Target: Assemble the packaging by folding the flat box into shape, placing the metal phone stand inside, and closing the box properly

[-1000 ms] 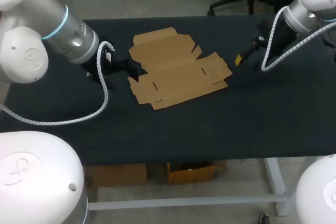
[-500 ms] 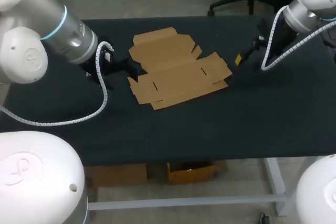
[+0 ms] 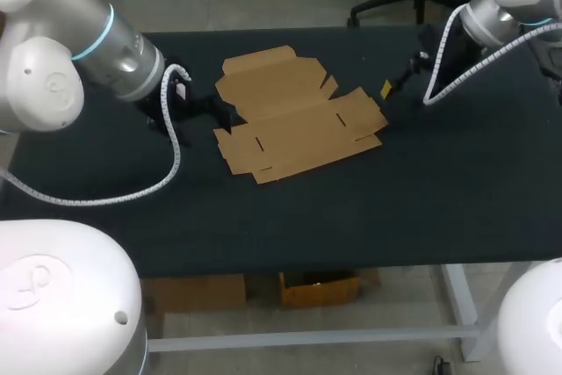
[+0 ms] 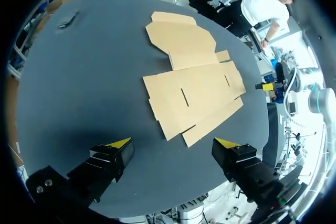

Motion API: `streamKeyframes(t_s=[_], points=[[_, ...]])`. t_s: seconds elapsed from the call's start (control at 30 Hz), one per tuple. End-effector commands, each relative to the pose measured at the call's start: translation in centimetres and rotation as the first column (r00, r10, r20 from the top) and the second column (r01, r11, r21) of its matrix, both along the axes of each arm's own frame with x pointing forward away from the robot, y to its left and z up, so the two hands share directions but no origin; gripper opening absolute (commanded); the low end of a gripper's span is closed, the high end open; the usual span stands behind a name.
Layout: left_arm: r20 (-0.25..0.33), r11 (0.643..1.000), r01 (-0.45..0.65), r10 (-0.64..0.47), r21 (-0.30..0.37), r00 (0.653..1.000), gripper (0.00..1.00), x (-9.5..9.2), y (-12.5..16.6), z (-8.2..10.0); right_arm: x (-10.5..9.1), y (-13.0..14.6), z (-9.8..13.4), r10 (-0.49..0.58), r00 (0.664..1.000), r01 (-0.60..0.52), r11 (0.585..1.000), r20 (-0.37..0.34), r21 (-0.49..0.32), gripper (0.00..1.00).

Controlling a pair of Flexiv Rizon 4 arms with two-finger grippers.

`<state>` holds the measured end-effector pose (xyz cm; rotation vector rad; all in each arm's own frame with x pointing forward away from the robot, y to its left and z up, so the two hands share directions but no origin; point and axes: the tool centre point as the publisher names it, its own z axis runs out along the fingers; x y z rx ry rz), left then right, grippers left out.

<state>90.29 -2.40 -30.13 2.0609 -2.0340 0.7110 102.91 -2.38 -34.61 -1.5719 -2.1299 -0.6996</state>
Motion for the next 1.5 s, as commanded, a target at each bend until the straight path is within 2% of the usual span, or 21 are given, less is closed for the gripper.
streamKeyframes(t_s=[0.03,0.2,0.27,0.3,0.4,0.5,0.83,1.5], points=[[-0.002,1.000,-0.002,0.002,0.001,1.000,1.00,0.5,0.1,0.0,1.2,-0.1,-0.7,0.027,0.998,-0.026,0.999,-0.061,0.018,1.00],[0.004,1.000,-0.003,0.003,-0.001,1.000,1.00,1.0,0.2,0.0,1.4,0.0,-1.1,0.008,0.996,-0.005,0.999,-0.092,0.035,1.00],[0.005,1.000,-0.002,0.002,-0.002,1.000,1.00,1.1,0.2,0.0,1.5,0.0,-1.3,0.002,0.995,0.003,0.999,-0.102,0.044,0.76],[0.005,1.000,0.000,0.000,-0.003,1.000,1.00,1.2,0.2,0.0,1.6,0.0,-1.5,0.001,0.995,0.004,0.999,-0.104,0.046,0.67],[0.006,1.000,0.003,-0.003,-0.006,1.000,1.00,1.3,0.2,0.0,1.8,0.2,-2.1,-0.006,0.994,0.012,0.998,-0.112,0.059,0.61],[0.007,1.000,0.004,-0.004,-0.010,1.000,1.00,1.5,0.3,-0.1,2.0,0.5,-2.6,-0.015,0.994,0.023,0.997,-0.111,0.071,0.50],[0.010,1.000,0.012,-0.012,-0.017,1.000,1.00,2.3,0.6,0.0,2.4,1.1,-4.3,-0.020,0.999,0.025,0.989,-0.038,0.143,0.47],[0.011,1.000,0.009,-0.009,-0.024,1.000,1.00,2.6,1.2,-0.2,2.9,2.6,-5.1,-0.025,0.999,0.032,0.980,-0.037,0.194,0.48]])
